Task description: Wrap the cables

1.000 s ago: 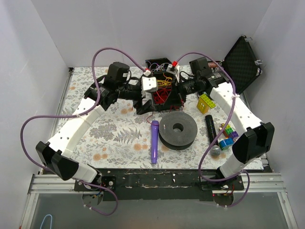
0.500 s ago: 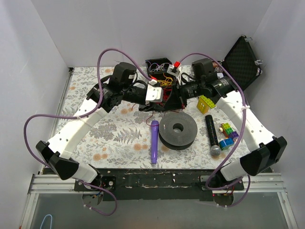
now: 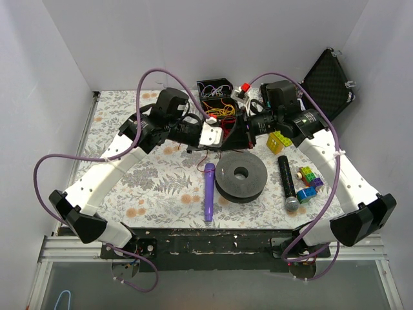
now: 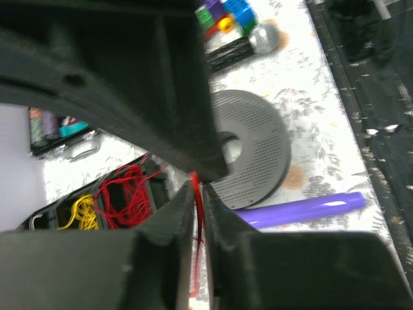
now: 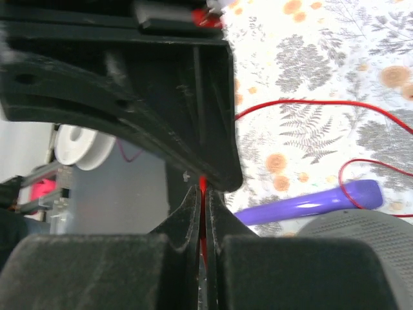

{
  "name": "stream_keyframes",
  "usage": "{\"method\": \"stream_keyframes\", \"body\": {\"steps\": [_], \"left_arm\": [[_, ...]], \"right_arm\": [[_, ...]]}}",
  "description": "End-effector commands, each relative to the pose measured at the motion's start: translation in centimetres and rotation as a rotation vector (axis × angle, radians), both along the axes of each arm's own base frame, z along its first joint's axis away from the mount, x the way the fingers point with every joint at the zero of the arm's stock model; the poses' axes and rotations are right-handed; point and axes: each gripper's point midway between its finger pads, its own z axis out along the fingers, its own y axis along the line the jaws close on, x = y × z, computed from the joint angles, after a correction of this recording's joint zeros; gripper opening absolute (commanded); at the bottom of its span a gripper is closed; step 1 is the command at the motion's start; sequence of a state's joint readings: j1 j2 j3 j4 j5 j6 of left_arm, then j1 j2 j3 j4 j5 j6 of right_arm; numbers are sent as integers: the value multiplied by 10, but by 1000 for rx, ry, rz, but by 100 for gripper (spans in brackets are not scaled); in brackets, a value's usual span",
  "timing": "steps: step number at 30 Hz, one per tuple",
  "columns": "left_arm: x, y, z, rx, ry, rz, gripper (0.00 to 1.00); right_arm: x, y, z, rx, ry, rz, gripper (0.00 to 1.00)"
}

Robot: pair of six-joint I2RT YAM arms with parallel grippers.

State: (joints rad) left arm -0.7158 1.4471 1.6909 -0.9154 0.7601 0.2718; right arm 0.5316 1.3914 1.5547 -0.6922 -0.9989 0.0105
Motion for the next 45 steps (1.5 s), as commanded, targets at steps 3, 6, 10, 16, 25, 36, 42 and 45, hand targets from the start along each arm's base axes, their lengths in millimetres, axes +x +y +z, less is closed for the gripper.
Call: {"method": "stream_keyframes", "body": {"steps": [3,6,10,16,25,36,42,45], "left_arm": [[10,3,5,9,-79,33,0],[17,9,-3,39,-48,112,0],[39,18,-11,24,55,355,0],[70,31,28,-285,482,657,0],[78,86,72,-668,967,748,0],[71,117,41,-688,954,885,0],[83,130,41,-694,889,921,0],[86,129,42,-681,894,914,0]], "right_arm": [[-19,-3,17,53,-27,30,1],[-2,-8,13,8,-70,-68,7],[27,-25,26,-19,-172,-226,51],[46,-42,63,52,-412,-350,67],[40,4,62,319,-322,-314,71],[68,-70,-83,-338,60,-742,80],[46,-151,-167,-406,358,-956,81],[43,-167,-197,-400,416,-987,81]]}}
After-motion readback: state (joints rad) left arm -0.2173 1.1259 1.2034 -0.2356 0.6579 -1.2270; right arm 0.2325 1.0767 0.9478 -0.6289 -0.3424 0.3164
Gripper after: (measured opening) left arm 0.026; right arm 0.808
